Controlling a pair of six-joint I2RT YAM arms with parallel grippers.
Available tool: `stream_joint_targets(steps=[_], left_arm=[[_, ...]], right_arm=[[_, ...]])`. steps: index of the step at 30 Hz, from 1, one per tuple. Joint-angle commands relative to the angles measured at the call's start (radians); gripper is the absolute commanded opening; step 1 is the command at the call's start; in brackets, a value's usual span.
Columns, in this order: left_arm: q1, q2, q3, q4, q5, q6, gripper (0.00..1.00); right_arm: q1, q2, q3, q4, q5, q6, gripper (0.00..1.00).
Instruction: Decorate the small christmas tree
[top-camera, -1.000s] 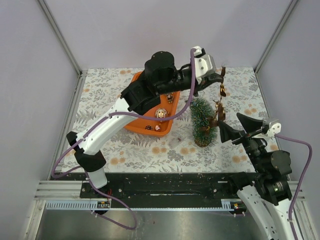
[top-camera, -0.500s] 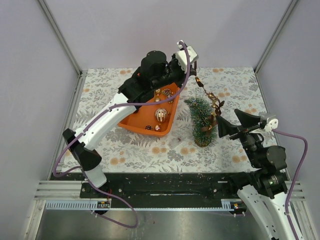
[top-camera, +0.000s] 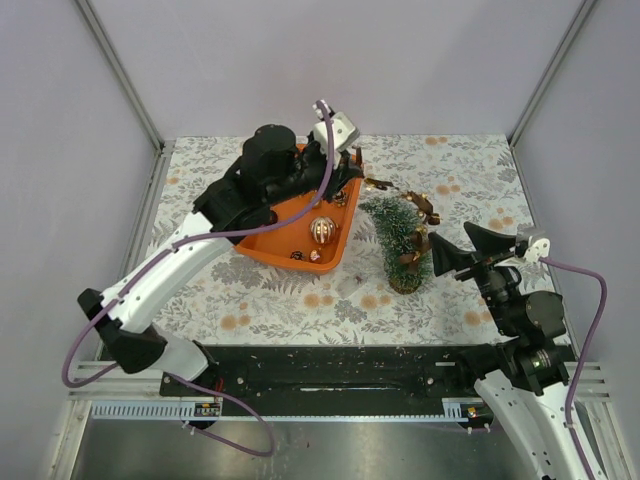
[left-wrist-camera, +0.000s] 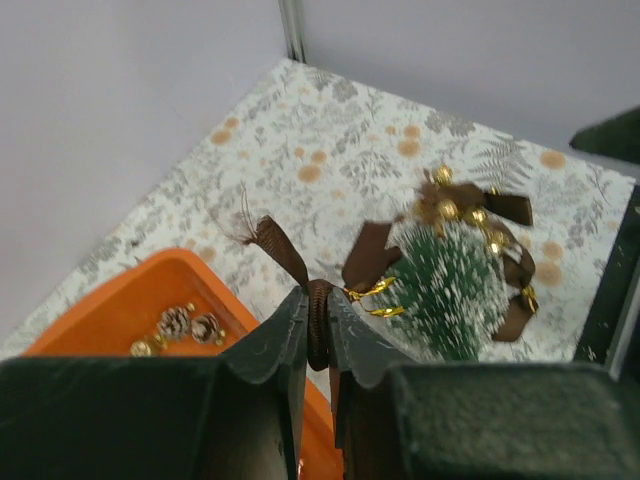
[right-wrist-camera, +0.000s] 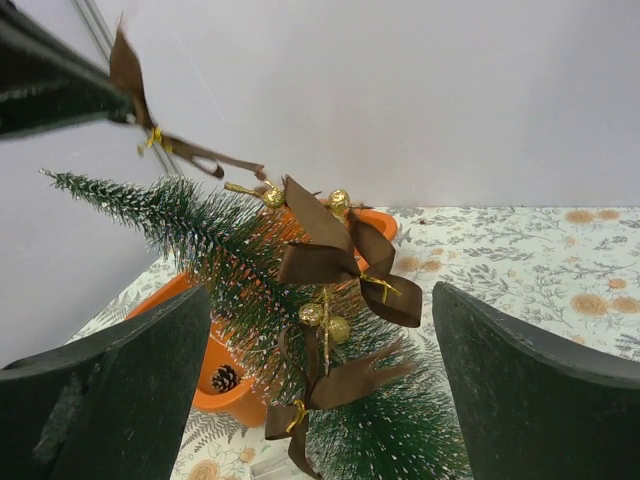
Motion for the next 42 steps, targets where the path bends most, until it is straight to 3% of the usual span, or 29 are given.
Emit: stream_joint_targets(steps=[1, 6, 9, 21, 28, 33, 35, 42], left_arm=[[0.004, -0.1, -0.157, -0.012, 0.029, -0.052, 0.17], [0.001, -0.11, -0.219, -0.012, 0.174, -0.148, 0.28], [-0.015, -0.079, -0.196, -0.014, 0.279, -0.185, 0.46], [-0.033, -0.056, -0.13, -0.049, 0.647, -0.224, 0.7], [-0.01, -0.103, -0.13, -0.114, 0.656, -0.184, 0.78], [0.072, -0.142, -0.065, -0.152, 0.627, -0.178, 0.99], [0.12, -0.156, -0.041, -0.178, 0.603, -0.161, 0.99], [0.209, -0.18, -0.027, -0.342, 0.286, -0.023, 0.99]], right_arm=[[0.006, -0.007, -0.003, 0.041, 0.03, 0.016, 0.99], [0.004, 0.003, -0.009, 0.041, 0.03, 0.032, 0.99], [0.004, -0.003, -0.016, 0.041, 0.03, 0.039, 0.99], [0.006, -0.021, -0.006, 0.013, 0.093, 0.013, 0.99], [0.004, -0.027, 0.024, -0.005, 0.139, -0.007, 0.99], [0.006, -0.027, 0.062, -0.028, 0.156, -0.029, 1.0], [0.004, -0.024, 0.077, -0.041, 0.159, -0.038, 0.99], [0.004, -0.039, 0.102, -0.074, 0.176, -0.052, 0.99]])
